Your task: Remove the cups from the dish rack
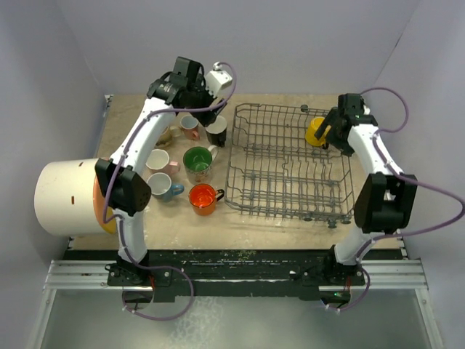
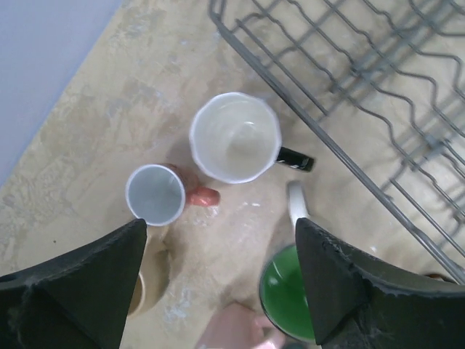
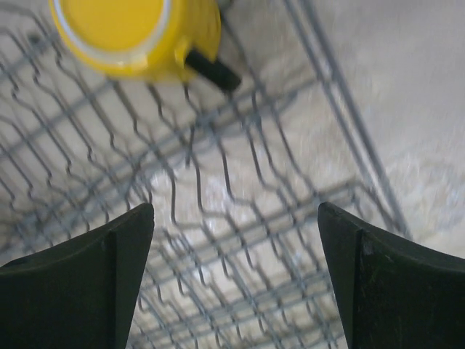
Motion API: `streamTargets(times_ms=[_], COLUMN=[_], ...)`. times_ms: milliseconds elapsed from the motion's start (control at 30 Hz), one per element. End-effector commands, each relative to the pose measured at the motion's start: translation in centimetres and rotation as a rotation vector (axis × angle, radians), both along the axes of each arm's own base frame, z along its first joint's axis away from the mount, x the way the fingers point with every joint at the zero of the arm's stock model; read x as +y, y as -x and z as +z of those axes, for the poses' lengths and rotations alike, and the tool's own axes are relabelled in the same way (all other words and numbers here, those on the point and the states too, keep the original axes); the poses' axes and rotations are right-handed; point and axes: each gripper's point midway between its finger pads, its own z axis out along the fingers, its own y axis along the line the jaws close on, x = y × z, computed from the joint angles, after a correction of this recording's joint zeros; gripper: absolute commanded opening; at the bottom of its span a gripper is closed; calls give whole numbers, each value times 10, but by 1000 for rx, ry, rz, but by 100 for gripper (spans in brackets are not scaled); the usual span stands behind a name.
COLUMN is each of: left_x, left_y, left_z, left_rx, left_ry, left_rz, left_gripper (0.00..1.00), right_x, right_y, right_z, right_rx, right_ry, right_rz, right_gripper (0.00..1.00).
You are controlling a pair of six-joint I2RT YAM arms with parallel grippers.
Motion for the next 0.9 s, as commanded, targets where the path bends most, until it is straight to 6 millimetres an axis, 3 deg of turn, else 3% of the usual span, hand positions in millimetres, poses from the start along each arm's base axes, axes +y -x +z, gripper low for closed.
streamTargets(times_ms=[0, 267, 567, 733, 867], left_x=[-25, -59, -89, -107, -119], left_y=[45, 150, 238, 246, 224], left_z=[18, -43, -91, -108, -117], left_rx=[-41, 150, 284, 205, 107], left_ry=[-10, -103, -144, -199, -237], left_rz=[-160, -494, -711, -722, -651], left_gripper=[86, 79, 79, 79, 76], right_x=[-21, -13, -14, -15, -15], right_y=[-45, -85, -109, -108, -108], right_z=[11, -5, -31, -52, -59], right_rx=[-44, -113, -64, -20, -21], right_ry=[40, 32, 27, 32, 31], right_rz=[63, 179, 204, 208, 208], right_gripper=[93, 90, 81, 75, 71])
